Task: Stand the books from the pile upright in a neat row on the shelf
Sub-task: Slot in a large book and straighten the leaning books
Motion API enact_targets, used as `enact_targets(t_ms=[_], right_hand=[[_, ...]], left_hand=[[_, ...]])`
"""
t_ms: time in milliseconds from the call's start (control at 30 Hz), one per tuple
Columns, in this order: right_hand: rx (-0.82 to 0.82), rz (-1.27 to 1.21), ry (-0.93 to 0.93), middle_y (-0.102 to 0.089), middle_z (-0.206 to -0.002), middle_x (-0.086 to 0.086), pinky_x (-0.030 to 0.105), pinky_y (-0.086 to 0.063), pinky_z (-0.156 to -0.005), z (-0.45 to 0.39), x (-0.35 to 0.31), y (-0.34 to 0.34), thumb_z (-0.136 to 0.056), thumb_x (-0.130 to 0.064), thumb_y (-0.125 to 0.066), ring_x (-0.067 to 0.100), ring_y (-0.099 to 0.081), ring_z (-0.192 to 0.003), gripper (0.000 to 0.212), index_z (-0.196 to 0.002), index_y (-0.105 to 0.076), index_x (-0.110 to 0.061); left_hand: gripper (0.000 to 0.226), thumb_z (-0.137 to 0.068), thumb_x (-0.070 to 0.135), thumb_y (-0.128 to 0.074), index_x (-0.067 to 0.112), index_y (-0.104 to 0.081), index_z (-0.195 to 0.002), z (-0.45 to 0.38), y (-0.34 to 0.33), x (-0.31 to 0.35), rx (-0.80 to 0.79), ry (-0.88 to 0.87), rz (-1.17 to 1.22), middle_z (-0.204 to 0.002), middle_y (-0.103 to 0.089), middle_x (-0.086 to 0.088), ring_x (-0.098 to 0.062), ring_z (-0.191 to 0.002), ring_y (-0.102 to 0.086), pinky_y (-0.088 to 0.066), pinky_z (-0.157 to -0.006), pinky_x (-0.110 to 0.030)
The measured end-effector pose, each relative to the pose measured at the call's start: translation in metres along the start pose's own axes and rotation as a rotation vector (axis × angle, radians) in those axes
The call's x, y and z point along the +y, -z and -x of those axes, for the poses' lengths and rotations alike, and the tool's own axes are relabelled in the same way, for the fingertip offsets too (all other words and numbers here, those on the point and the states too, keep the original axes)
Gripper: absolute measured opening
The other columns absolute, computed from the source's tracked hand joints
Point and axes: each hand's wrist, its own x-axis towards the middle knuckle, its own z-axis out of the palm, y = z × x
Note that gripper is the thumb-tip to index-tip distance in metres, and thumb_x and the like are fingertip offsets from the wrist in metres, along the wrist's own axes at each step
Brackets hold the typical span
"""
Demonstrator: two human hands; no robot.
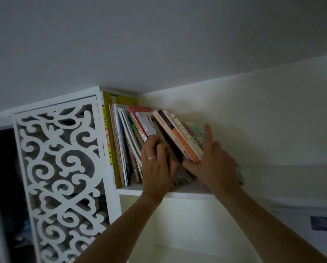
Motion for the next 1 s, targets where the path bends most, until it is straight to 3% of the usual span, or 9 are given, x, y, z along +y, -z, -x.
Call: enact_targets(t_ms=[100,200,333,400,467,600,700,833,1000], right_hand=[[0.056,-0.065,-0.092,-0.059,-0.122,0.012,0.033,-0.047,-0.073,-0.006,0.003,0.006,-0.075,-0.080,-0.061,0.032,-0.066,-0.099,0.118,-0.160,-0.004,-0.021],[0.066,-0.052,-0.105,-0.057,-0.124,0.013,0.035,-0.051,-0.076,-0.008,0.004,0.006,-0.075,-0.081,-0.059,0.031,-0.066,-0.100,0.114,-0.157,-0.012,-0.018],[0.064,-0.003,-0.099,-0.058,-0.122,0.013,0.031,-0.045,-0.070,-0.007,0.003,0.004,-0.074,-0.082,-0.059,0.031,-0.066,-0.097,0.112,-0.154,-0.019,-0.015],[0.063,0.013,-0.095,-0.057,-0.119,0.012,0.029,-0.041,-0.068,-0.007,0.003,0.003,-0.073,-0.082,-0.058,0.030,-0.066,-0.094,0.109,-0.152,-0.021,-0.015],[0.064,0.032,-0.075,-0.056,-0.116,0.011,0.028,-0.040,-0.065,-0.007,0.004,0.003,-0.073,-0.083,-0.055,0.028,-0.065,-0.091,0.108,-0.150,-0.024,-0.014],[0.037,0.067,-0.023,-0.054,-0.119,0.011,0.029,-0.040,-0.065,-0.006,0.005,0.001,-0.076,-0.083,-0.051,0.026,-0.062,-0.093,0.104,-0.149,-0.027,-0.013],[0.022,0.092,-0.001,-0.054,-0.118,0.012,0.028,-0.039,-0.062,-0.006,0.005,0.002,-0.074,-0.091,-0.029,0.026,-0.062,-0.090,0.108,-0.148,-0.029,-0.012],[0.056,0.082,0.100,-0.057,-0.107,0.015,0.029,-0.035,-0.057,-0.003,0.004,-0.003,-0.078,-0.093,0.000,0.029,-0.061,-0.079,0.116,-0.146,-0.039,-0.007],[0.061,0.002,0.110,-0.058,-0.119,0.011,0.035,-0.046,-0.067,-0.001,0.006,-0.003,-0.093,-0.080,-0.011,0.030,-0.061,-0.089,0.090,-0.148,-0.036,-0.014]], left_hand=[[0.023,-0.094,0.018,-0.065,0.008,-0.062,-0.114,0.001,-0.001,-0.002,-0.003,-0.010,-0.023,-0.147,-0.034,-0.009,-0.030,-0.139,-0.037,-0.045,-0.107,-0.053],[0.031,-0.099,0.022,-0.063,0.005,-0.065,-0.126,-0.002,-0.002,-0.002,-0.053,-0.168,-0.198,-0.153,-0.042,-0.019,-0.036,-0.149,-0.034,-0.031,-0.123,-0.052],[0.052,-0.109,0.040,-0.040,0.013,-0.048,-0.153,-0.013,0.005,0.009,-0.379,-0.386,-0.452,-0.167,-0.030,-0.016,-0.030,-0.160,-0.009,-0.003,-0.131,-0.049],[0.064,-0.109,0.053,-0.022,0.016,-0.046,-0.155,-0.013,0.010,0.013,-0.498,-0.408,-0.633,-0.159,-0.045,-0.015,-0.033,-0.159,-0.015,0.005,-0.129,-0.052],[0.072,-0.106,0.062,-0.020,0.016,-0.049,-0.153,-0.017,0.018,0.016,-0.559,-0.465,-0.719,-0.147,-0.058,-0.013,-0.033,-0.152,-0.033,0.008,-0.128,-0.053],[0.056,-0.100,0.058,-0.047,0.017,-0.068,-0.132,-0.024,0.036,0.011,-0.560,-0.756,-0.720,-0.127,-0.068,-0.007,-0.025,-0.124,-0.058,-0.016,-0.123,-0.045],[0.036,-0.090,0.023,-0.068,0.019,-0.068,-0.125,-0.025,0.049,0.010,-0.459,-0.874,-0.630,-0.126,-0.068,-0.004,-0.022,-0.119,-0.060,-0.036,-0.115,-0.039],[0.027,-0.094,0.013,-0.057,0.020,-0.066,-0.119,-0.034,0.068,0.022,-0.360,-0.902,-0.475,-0.121,-0.068,-0.003,-0.022,-0.116,-0.060,-0.039,-0.108,-0.037],[0.027,-0.101,0.002,-0.048,0.015,-0.070,-0.111,-0.040,0.100,0.018,-0.210,-0.904,-0.417,-0.110,-0.071,-0.005,-0.023,-0.104,-0.064,-0.042,-0.104,-0.037]])
